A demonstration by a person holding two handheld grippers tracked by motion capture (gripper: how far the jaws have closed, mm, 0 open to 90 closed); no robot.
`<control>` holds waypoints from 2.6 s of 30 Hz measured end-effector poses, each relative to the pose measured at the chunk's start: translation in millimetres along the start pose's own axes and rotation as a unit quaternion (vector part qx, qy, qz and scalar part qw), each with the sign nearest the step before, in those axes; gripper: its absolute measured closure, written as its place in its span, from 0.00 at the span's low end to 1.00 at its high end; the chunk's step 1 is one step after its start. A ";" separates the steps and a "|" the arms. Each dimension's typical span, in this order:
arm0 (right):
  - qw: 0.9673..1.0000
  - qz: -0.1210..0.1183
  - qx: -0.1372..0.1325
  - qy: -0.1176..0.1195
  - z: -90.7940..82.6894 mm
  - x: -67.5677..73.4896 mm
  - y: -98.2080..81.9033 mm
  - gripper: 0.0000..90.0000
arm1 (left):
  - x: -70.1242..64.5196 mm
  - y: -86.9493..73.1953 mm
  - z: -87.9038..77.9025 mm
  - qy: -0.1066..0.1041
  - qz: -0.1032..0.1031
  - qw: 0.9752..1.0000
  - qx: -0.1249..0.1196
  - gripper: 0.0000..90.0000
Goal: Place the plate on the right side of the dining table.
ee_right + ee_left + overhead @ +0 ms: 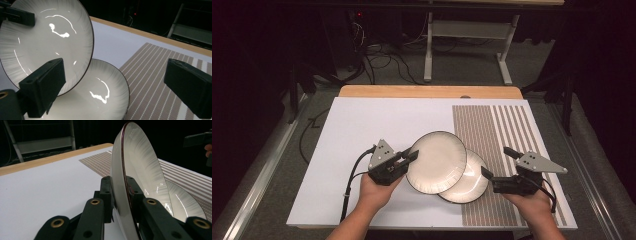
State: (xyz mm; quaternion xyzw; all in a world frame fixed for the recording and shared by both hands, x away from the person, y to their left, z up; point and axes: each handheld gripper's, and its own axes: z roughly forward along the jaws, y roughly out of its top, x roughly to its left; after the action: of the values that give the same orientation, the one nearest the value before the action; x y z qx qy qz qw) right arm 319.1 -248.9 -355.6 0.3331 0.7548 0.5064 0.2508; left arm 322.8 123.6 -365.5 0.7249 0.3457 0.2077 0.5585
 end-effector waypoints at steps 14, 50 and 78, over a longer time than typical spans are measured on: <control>0.999 0.010 0.028 0.031 34.8 17.0 4.9 0.17 | 0.4 0.0 0.1 0.000 0.001 1.000 0.000 0.88; 0.984 0.111 0.098 0.100 75.8 23.4 -15.0 0.82 | 0.7 -0.4 0.0 -0.003 -0.006 1.000 -0.001 0.88; 0.989 0.116 0.024 0.084 25.3 1.6 8.7 0.97 | -16.8 30.4 9.8 -0.035 -0.018 0.999 0.010 0.90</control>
State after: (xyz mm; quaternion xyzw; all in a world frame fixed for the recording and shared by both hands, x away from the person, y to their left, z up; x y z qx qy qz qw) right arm 338.4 -230.2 -356.7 0.3808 0.7413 0.5400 0.1177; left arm 326.4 100.5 -337.9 0.7311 0.3410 0.1691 0.5662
